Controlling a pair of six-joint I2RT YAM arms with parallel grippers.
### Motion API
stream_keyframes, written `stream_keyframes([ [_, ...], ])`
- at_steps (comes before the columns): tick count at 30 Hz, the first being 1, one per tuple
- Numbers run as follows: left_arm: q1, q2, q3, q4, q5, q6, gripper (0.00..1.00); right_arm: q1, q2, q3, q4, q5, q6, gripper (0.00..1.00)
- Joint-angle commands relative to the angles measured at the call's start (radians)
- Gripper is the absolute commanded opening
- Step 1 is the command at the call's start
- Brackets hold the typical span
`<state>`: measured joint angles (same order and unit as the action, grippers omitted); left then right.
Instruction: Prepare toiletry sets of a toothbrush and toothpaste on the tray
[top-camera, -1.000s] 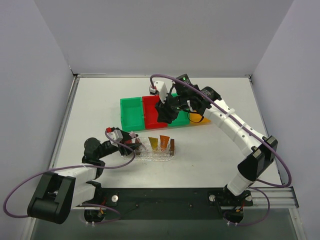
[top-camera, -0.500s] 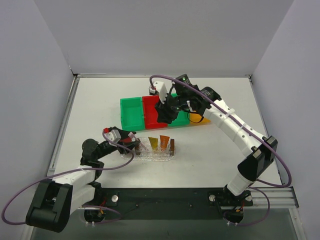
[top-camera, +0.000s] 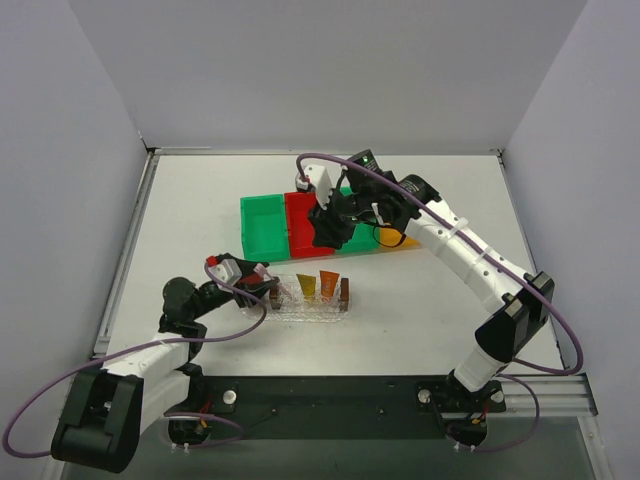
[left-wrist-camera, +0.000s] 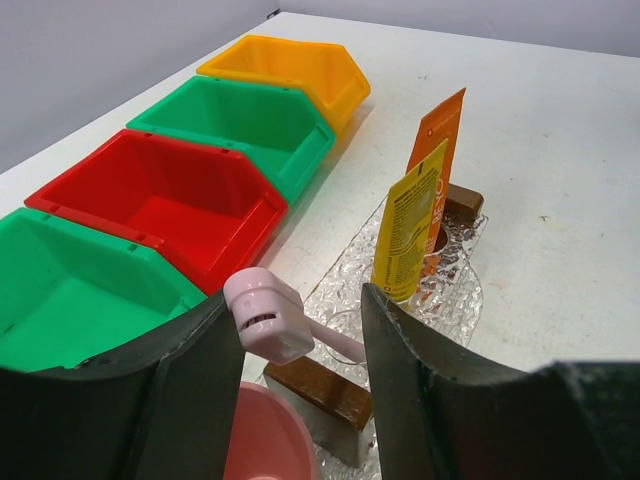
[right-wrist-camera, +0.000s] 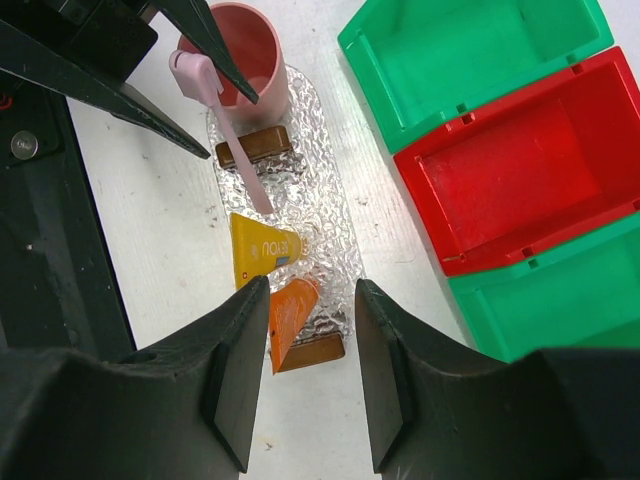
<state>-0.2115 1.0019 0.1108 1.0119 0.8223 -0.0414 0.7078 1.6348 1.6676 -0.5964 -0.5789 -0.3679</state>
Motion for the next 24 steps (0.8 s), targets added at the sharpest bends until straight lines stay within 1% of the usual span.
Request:
stream_keyframes([
  [1, 0.008, -0.016, 0.038, -0.033, 0.001, 0.024, 0.57, 0.009, 0.025, 0.017, -0.017, -0.001, -0.016, 0.35],
  [7, 0.009, -0.02, 0.056, -0.076, 0.006, 0.035, 0.54, 0.012, 0.025, 0.015, -0.019, 0.004, -0.02, 0.35],
  [13, 0.018, -0.025, 0.078, -0.107, 0.008, 0.035, 0.53, 0.015, 0.027, 0.014, -0.019, 0.007, -0.025, 0.35],
  [14, 0.017, -0.026, 0.079, -0.116, 0.008, 0.06, 0.53, 0.015, 0.028, 0.014, -0.02, 0.007, -0.025, 0.35],
  [24, 0.029, -0.039, 0.073, -0.131, 0.011, 0.072, 0.53, 0.019, 0.031, 0.006, -0.022, 0.011, -0.029, 0.35],
])
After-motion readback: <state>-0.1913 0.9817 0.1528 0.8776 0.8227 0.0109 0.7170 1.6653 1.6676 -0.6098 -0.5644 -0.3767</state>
